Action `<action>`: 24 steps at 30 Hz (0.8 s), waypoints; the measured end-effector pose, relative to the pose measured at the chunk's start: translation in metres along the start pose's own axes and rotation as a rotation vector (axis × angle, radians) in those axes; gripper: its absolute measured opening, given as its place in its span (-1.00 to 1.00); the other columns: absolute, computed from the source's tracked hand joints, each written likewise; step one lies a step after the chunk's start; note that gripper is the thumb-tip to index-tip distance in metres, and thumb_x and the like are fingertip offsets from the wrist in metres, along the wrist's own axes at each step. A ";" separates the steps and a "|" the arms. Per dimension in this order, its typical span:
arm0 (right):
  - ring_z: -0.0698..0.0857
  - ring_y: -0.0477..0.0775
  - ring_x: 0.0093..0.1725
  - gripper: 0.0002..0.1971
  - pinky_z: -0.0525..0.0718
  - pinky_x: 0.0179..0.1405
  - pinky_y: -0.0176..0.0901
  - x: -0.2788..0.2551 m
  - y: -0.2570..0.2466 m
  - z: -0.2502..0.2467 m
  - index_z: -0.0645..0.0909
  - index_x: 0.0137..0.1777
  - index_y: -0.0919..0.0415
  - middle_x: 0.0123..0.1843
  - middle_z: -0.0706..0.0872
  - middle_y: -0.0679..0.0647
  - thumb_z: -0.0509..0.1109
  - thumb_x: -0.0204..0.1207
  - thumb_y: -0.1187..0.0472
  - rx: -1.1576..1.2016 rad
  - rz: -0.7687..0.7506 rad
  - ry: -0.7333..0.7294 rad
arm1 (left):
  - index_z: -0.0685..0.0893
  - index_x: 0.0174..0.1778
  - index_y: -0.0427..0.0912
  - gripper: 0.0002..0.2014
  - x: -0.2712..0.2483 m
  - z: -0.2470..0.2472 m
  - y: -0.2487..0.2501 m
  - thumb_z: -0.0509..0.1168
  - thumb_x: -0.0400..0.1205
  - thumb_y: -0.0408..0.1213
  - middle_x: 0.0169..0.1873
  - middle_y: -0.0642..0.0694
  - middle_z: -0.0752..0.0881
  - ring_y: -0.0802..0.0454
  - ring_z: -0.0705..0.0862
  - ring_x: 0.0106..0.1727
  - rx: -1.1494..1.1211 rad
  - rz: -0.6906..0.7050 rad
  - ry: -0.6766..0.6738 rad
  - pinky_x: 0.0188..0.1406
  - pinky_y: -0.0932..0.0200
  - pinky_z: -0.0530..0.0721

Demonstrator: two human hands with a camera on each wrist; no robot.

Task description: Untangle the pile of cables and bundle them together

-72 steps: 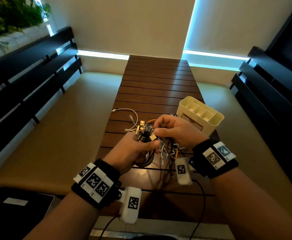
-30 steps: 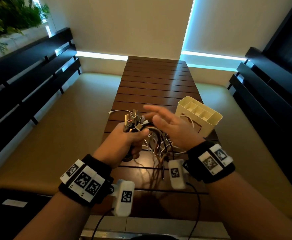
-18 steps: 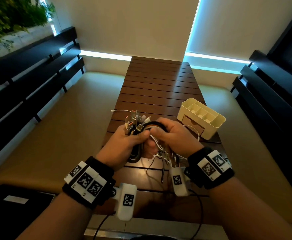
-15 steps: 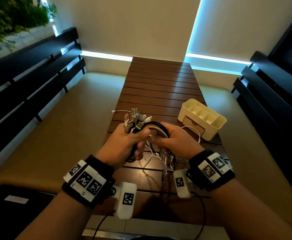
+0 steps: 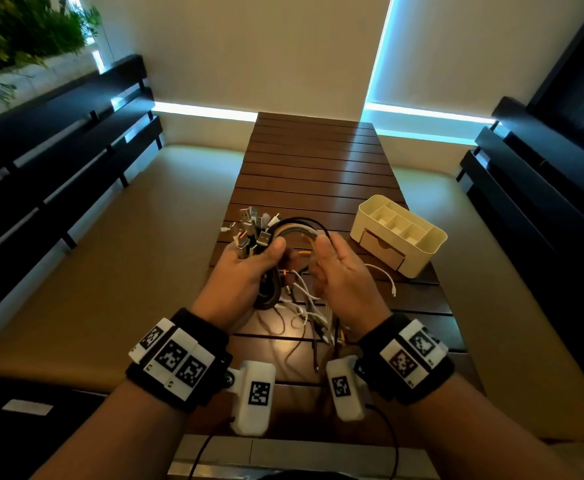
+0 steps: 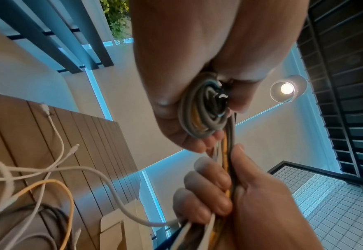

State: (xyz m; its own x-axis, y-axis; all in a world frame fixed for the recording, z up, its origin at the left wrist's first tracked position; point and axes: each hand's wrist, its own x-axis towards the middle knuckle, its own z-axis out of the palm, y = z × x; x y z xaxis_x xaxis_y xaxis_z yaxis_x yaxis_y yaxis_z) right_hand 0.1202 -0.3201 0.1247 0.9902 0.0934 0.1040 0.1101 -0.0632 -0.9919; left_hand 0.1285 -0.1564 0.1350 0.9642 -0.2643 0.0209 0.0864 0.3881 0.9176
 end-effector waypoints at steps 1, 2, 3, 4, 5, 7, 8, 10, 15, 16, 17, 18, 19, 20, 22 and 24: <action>0.44 -0.20 -0.47 -0.70 0.40 -0.46 -0.25 -0.001 0.000 0.002 0.61 0.11 -0.03 -0.44 0.51 -0.19 0.09 0.75 -0.12 -0.029 0.004 0.033 | 0.80 0.01 -0.10 -0.82 0.000 0.003 -0.002 0.35 0.55 -0.20 -0.07 -0.23 0.81 -0.23 0.79 0.01 -0.007 0.001 0.008 0.04 -0.21 0.74; 0.49 -0.23 -0.49 -0.69 0.44 -0.47 -0.31 -0.001 0.000 0.004 0.60 0.13 0.04 -0.47 0.55 -0.22 0.07 0.77 -0.08 -0.054 0.011 0.053 | 0.80 0.08 -0.14 -0.77 0.001 0.005 -0.004 0.34 0.58 -0.21 0.04 -0.26 0.81 -0.25 0.78 0.10 -0.011 -0.005 0.012 0.09 -0.20 0.74; 0.53 -0.26 -0.50 -0.68 0.46 -0.47 -0.37 -0.002 -0.002 0.005 0.59 0.14 0.08 -0.48 0.59 -0.25 0.05 0.78 -0.04 -0.082 0.016 0.063 | 0.75 0.19 -0.23 -0.72 0.001 0.007 -0.006 0.32 0.61 -0.22 0.10 -0.28 0.80 -0.25 0.78 0.14 -0.008 -0.019 0.018 0.10 -0.15 0.75; 0.56 -0.28 -0.49 -0.69 0.47 -0.47 -0.41 -0.003 -0.002 0.005 0.59 0.13 0.08 -0.48 0.61 -0.29 0.05 0.78 -0.03 -0.116 0.012 0.071 | 0.70 0.25 -0.31 -0.69 0.001 0.009 -0.007 0.30 0.64 -0.25 0.12 -0.28 0.80 -0.21 0.78 0.13 -0.007 -0.030 0.028 0.09 -0.10 0.75; 0.57 -0.29 -0.48 -0.69 0.48 -0.46 -0.41 -0.004 -0.002 0.005 0.59 0.12 0.06 -0.47 0.62 -0.30 0.05 0.78 -0.03 -0.153 0.002 0.081 | 0.68 0.27 -0.33 -0.70 0.001 0.010 -0.008 0.28 0.67 -0.29 0.12 -0.27 0.80 -0.16 0.79 0.11 -0.012 -0.033 0.033 0.08 -0.06 0.76; 0.60 -0.25 -0.43 -0.71 0.56 -0.40 -0.33 -0.005 -0.002 0.004 0.59 0.08 0.03 -0.39 0.66 -0.23 0.06 0.78 -0.04 -0.215 -0.022 0.104 | 0.69 0.23 -0.35 -0.75 0.002 0.012 -0.009 0.27 0.70 -0.33 0.02 -0.24 0.83 -0.10 0.81 -0.03 -0.011 -0.028 0.044 0.00 -0.02 0.78; 0.62 -0.20 -0.39 -0.72 0.60 -0.36 -0.28 -0.005 -0.003 0.003 0.59 0.08 0.02 -0.32 0.69 -0.15 0.08 0.78 -0.04 -0.241 -0.027 0.103 | 0.70 0.18 -0.38 -0.77 0.002 0.012 -0.009 0.27 0.70 -0.34 -0.09 -0.21 0.83 -0.06 0.80 -0.16 0.004 -0.026 0.058 -0.10 0.02 0.79; 0.68 -0.13 -0.25 -0.78 0.65 -0.24 -0.31 -0.005 -0.007 -0.001 0.61 0.10 0.01 -0.15 0.73 -0.05 0.13 0.77 0.02 -0.287 -0.022 0.082 | 0.67 0.02 -0.40 -0.84 0.001 0.010 -0.007 0.28 0.71 -0.35 -0.36 -0.15 0.73 0.03 0.66 -0.43 0.062 -0.021 0.082 -0.35 0.11 0.71; 0.63 -0.26 0.26 -0.52 0.66 0.25 -0.20 0.002 -0.013 -0.012 0.39 0.54 -0.19 0.36 0.61 -0.14 0.30 0.62 0.06 -0.190 -0.097 0.076 | 0.59 -0.16 -0.25 -0.87 0.001 0.010 -0.003 0.27 0.72 -0.37 -0.56 -0.06 0.41 0.03 0.37 -0.59 0.199 0.037 0.059 -0.57 0.17 0.44; 0.57 -0.28 0.35 -0.43 0.63 0.30 -0.25 0.003 -0.013 -0.012 0.28 0.62 -0.21 0.45 0.53 -0.15 0.28 0.62 0.04 -0.204 -0.134 0.056 | 0.59 -0.15 -0.27 -0.88 0.001 0.010 -0.001 0.27 0.71 -0.36 -0.56 -0.07 0.40 0.02 0.36 -0.59 0.201 0.047 0.052 -0.57 0.16 0.44; 0.52 -0.31 0.39 -0.41 0.58 0.33 -0.34 0.005 -0.013 -0.012 0.23 0.66 -0.17 0.48 0.49 -0.15 0.26 0.64 0.04 -0.264 -0.180 0.034 | 0.60 -0.12 -0.28 -0.89 0.002 0.010 0.000 0.27 0.71 -0.36 -0.56 -0.07 0.39 0.02 0.36 -0.59 0.193 0.053 0.042 -0.56 0.15 0.45; 0.50 -0.33 0.39 -0.43 0.53 0.32 -0.42 0.005 -0.011 -0.011 0.23 0.68 -0.08 0.47 0.49 -0.13 0.25 0.69 0.05 -0.354 -0.231 0.013 | 0.62 -0.09 -0.27 -0.90 0.002 0.010 0.001 0.27 0.71 -0.35 -0.56 -0.06 0.39 0.02 0.37 -0.59 0.175 0.058 0.028 -0.55 0.15 0.45; 0.52 -0.32 0.36 -0.47 0.50 0.29 -0.48 0.006 -0.008 -0.010 0.28 0.67 0.02 0.44 0.53 -0.10 0.24 0.72 0.09 -0.443 -0.277 0.004 | 0.65 -0.10 -0.22 -0.89 0.003 0.011 0.002 0.26 0.71 -0.36 -0.56 -0.06 0.39 0.02 0.36 -0.59 0.152 0.063 0.012 -0.55 0.15 0.45; 0.56 -0.29 0.31 -0.52 0.49 0.25 -0.51 0.006 -0.005 -0.010 0.35 0.64 0.10 0.39 0.59 -0.07 0.24 0.73 0.14 -0.502 -0.315 0.014 | 0.69 -0.13 -0.14 -0.84 0.003 0.011 0.002 0.25 0.72 -0.36 -0.56 -0.05 0.39 0.02 0.36 -0.59 0.133 0.065 -0.002 -0.56 0.16 0.45; 0.64 -0.24 0.19 -0.58 0.54 0.15 -0.51 0.007 0.000 -0.013 0.47 0.57 0.18 0.26 0.70 -0.06 0.28 0.72 0.21 -0.546 -0.369 0.053 | 0.72 -0.18 -0.04 -0.78 0.002 0.011 0.002 0.25 0.73 -0.35 -0.55 -0.05 0.39 0.01 0.35 -0.58 0.120 0.055 -0.015 -0.55 0.15 0.44; 0.67 -0.24 0.13 -0.57 0.60 0.09 -0.46 0.007 -0.001 -0.017 0.50 0.54 0.19 0.20 0.72 -0.08 0.34 0.68 0.23 -0.543 -0.389 0.051 | 0.72 -0.11 -0.11 -0.86 -0.001 0.009 0.002 0.28 0.71 -0.32 -0.55 -0.06 0.39 0.01 0.35 -0.57 0.120 0.043 -0.009 -0.53 0.14 0.44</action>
State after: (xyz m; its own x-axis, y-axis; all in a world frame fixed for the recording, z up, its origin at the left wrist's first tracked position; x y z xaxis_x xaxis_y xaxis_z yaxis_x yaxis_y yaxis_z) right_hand 0.1289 -0.3365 0.1282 0.8707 0.1646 0.4634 0.4749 -0.5266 -0.7052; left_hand 0.1258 -0.1633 0.1400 0.9640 -0.2582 0.0645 0.0138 0.2905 0.9568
